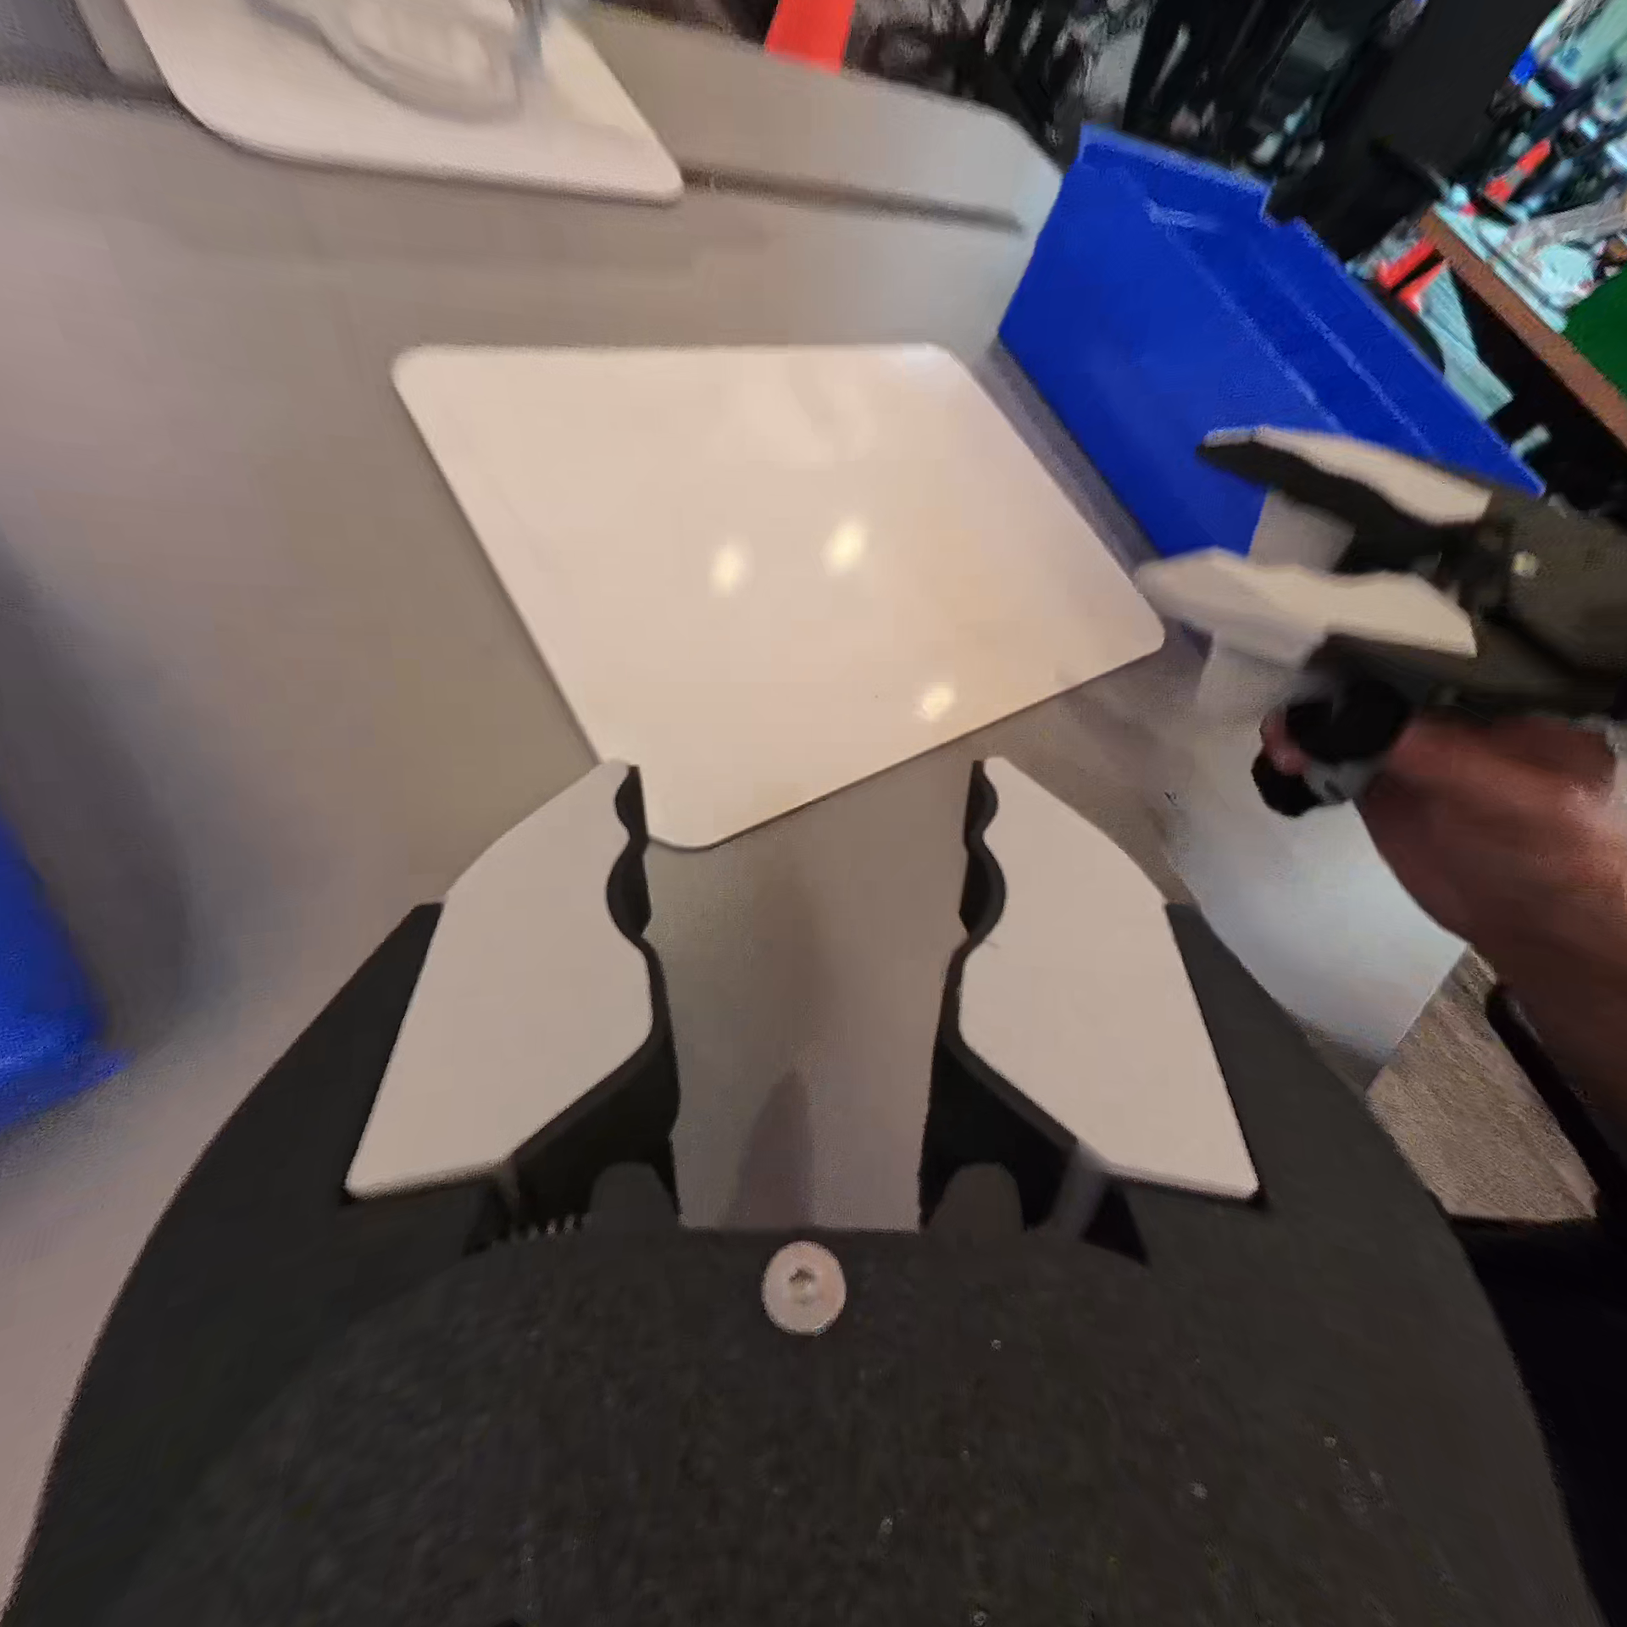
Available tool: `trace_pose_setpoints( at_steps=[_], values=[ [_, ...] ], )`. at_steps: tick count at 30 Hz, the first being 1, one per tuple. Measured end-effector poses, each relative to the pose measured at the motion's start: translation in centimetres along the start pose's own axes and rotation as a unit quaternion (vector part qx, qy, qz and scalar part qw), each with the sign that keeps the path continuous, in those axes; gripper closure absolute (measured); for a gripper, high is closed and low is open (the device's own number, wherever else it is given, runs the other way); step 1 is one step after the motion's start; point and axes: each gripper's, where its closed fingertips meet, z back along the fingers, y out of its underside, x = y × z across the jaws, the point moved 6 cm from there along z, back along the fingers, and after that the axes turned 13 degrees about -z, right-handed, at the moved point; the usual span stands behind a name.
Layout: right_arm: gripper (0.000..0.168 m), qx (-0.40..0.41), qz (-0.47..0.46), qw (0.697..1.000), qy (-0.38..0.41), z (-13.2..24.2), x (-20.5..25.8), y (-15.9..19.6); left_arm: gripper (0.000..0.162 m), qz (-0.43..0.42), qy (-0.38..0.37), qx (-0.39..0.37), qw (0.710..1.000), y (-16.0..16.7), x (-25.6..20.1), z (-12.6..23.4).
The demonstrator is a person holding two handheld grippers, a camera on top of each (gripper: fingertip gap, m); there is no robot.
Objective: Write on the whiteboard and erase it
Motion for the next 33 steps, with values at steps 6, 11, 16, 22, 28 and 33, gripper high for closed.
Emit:
trace_pose_setpoints(
  at_steps=[6, 11, 16, 22, 28, 33],
  values=[
    [0.096, -0.031, -0.041, 0.990, -0.133, 4.6, 3.9, 3.1, 0.096, -0.005, -0.145, 0.041, 0.989, -0.4, 6.5, 8.0],
    [0.098, -0.057, -0.064, 0.986, -0.145, 5.3, 2.8, 2.6, 0.084, 0.053, -0.269, 0.117, 0.955, -2.7, 19.1, 6.0],
    [0.098, -0.068, -0.054, 0.985, -0.147, 5.3, 2.4, 2.3, 0.077, 0.157, -0.300, 0.183, 0.923, -2.5, 29.3, -0.4],
    [0.098, -0.061, -0.039, 0.985, -0.156, 5.3, 2.8, 2.7, 0.091, 0.135, -0.337, 0.251, 0.898, -1.4, 33.3, -3.6],
    [0.098, -0.058, -0.044, 0.986, -0.151, 5.7, 2.3, 3.0, 0.102, 0.063, -0.289, 0.204, 0.933, -4.0, 30.3, -1.0],
    [0.099, -0.057, -0.053, 0.987, -0.138, 6.0, 1.4, 3.1, 0.102, -0.021, -0.120, 0.054, 0.991, -10.4, 16.9, 1.8]
  ],
)
